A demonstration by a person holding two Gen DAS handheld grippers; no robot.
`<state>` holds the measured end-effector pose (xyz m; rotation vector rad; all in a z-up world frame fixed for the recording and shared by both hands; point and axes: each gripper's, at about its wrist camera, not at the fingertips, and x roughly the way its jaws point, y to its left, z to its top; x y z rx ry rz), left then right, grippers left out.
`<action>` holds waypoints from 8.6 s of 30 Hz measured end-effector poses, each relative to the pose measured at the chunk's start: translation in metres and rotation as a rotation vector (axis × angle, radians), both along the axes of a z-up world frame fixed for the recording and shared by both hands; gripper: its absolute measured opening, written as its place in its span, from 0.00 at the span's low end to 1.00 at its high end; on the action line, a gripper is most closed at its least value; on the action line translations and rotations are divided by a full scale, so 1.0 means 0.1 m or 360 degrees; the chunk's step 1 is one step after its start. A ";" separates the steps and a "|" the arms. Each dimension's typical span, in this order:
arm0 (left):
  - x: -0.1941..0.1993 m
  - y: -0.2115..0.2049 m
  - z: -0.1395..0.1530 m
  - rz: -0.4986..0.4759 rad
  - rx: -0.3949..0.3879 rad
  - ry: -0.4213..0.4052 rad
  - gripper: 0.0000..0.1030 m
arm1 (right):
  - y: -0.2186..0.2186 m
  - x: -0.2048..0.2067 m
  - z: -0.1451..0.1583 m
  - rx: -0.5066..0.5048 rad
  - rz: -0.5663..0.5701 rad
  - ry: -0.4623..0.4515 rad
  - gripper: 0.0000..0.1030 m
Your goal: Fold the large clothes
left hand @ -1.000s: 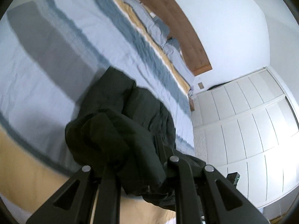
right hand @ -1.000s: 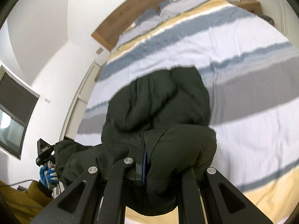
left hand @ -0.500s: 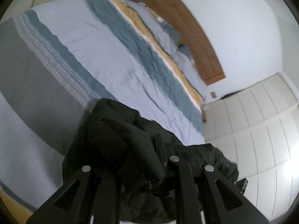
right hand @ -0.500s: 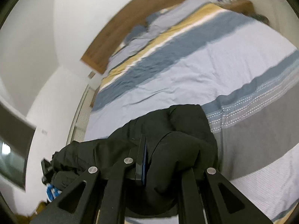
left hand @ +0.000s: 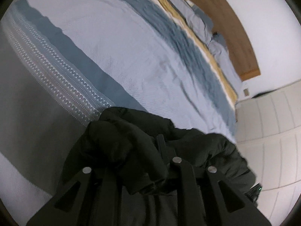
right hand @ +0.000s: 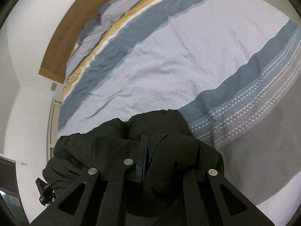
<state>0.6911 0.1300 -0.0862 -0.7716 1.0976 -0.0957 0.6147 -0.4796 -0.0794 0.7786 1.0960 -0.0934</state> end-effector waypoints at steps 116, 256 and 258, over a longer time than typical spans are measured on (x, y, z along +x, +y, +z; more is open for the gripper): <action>0.12 -0.72 0.27 -0.0323 0.0953 -0.0184 0.84 | 0.73 0.13 0.20 -0.0777 0.0453 -0.0111 0.88; -1.56 -0.10 0.51 -0.0286 -0.0602 -0.0400 0.18 | 1.27 -0.32 0.26 0.0566 0.0356 -0.0286 0.21; -1.59 -0.09 0.52 -0.0313 -0.0559 -0.0380 0.18 | 1.31 -0.39 0.20 0.0567 0.0349 -0.0264 0.21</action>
